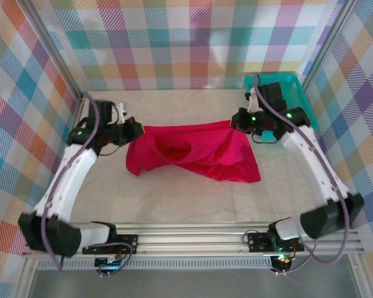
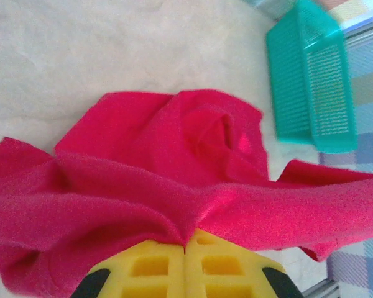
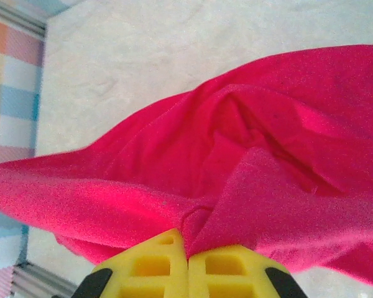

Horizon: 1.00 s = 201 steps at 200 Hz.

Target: Fold the inside-out t-shirt

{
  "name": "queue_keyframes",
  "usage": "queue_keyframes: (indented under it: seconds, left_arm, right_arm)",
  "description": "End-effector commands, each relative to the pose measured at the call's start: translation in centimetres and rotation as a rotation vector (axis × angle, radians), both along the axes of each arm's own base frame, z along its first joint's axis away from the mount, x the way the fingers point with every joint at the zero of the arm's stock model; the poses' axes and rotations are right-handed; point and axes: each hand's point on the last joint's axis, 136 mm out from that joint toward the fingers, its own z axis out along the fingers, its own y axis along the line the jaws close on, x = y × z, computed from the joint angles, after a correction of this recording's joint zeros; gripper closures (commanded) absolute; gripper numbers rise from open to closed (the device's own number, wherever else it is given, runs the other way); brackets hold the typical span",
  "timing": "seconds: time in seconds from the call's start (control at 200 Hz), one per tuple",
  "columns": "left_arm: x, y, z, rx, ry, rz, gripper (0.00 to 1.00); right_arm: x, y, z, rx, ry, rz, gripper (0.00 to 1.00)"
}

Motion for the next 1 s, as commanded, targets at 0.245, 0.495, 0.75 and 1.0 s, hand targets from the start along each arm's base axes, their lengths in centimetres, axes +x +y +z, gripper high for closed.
queue_keyframes:
  seconds: [0.245, 0.495, 0.75, 1.0]
  left_arm:
    - [8.3, -1.1, -12.8, 0.102, 0.281, 0.022, 0.58]
    - [4.3, -0.1, -10.5, 0.207, 0.279, -0.059, 0.41]
    - [-3.2, 2.6, -14.4, 0.322, 0.384, -0.04, 0.44]
    - [-2.1, 2.0, -17.9, 0.287, 0.406, -0.007, 0.44]
  right_arm:
    - [10.8, -0.1, -13.2, -0.173, 0.232, -0.072, 0.89]
    - [8.2, 0.3, -11.1, -0.183, 0.209, -0.019, 0.35]
    - [2.3, 3.8, -14.3, -0.172, 0.272, 0.148, 0.35]
    - [2.1, 6.0, -18.5, -0.14, 0.344, 0.158, 0.36]
